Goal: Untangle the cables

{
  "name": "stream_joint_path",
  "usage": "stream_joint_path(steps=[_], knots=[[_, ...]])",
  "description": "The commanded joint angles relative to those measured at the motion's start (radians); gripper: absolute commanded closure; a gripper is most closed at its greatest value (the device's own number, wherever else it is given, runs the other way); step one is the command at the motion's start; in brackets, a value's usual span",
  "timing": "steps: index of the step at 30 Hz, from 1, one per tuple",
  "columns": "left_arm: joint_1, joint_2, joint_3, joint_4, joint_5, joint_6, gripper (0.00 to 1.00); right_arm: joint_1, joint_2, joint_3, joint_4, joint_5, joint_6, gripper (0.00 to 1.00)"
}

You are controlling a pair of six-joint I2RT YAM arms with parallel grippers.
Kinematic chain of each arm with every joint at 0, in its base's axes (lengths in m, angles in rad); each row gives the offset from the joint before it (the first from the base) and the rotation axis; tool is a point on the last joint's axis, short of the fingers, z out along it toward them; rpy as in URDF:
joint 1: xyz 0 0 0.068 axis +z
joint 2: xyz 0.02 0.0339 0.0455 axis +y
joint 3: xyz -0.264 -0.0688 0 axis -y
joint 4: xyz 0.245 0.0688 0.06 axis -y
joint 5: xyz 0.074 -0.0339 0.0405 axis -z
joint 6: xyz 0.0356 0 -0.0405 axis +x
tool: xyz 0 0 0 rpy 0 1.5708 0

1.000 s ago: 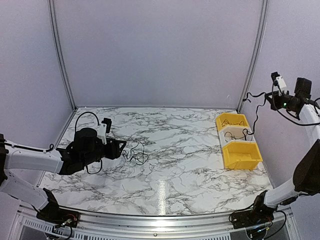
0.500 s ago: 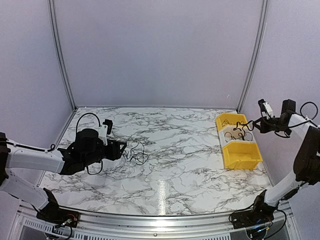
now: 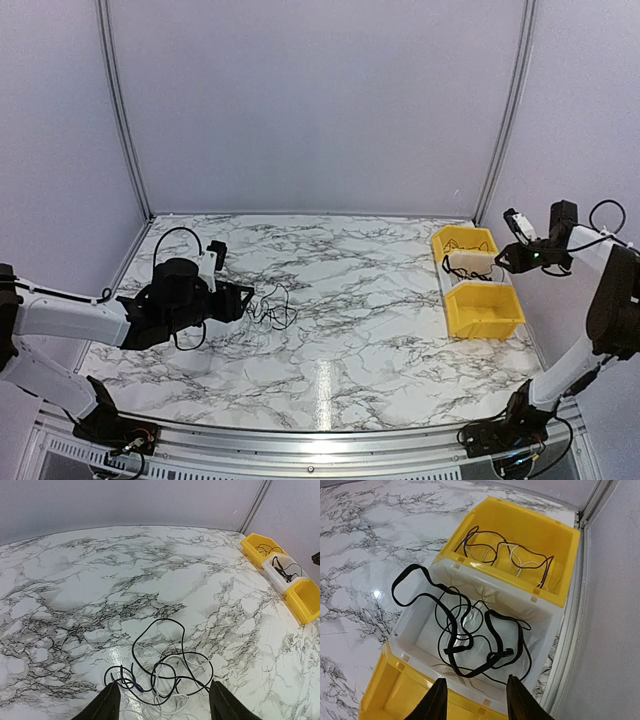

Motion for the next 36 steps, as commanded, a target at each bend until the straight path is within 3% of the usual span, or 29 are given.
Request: stream_joint_path(steps=[1, 4, 10, 18, 26, 36], knots=[[0.000, -0.014, -0.007, -0.011, 0.005, -0.008, 0.37, 0.061, -0.117, 0.051, 0.000, 0.082, 0.024, 0.60], [0.001, -0.019, -0.012, -0.028, 0.000, -0.034, 0.37, 0.152, -0.160, 0.032, 0.008, 0.044, 0.047, 0.60], [0.009, -0.004, 0.010, -0.180, -0.047, -0.129, 0.38, 0.505, -0.123, 0.076, 0.072, 0.006, 0.087, 0.63], [0.055, 0.089, 0.036, -0.215, 0.061, -0.195, 0.38, 0.869, 0.208, 0.303, 0.080, 0.009, 0.120, 0.61], [0.056, 0.143, 0.087, -0.215, 0.103, -0.206, 0.38, 1.031, 0.578, 0.634, 0.094, -0.023, 0.204, 0.52], [0.056, 0.097, 0.072, -0.215, 0.113, -0.225, 0.38, 1.083, 0.872, 0.937, 0.042, -0.079, 0.250, 0.48]])
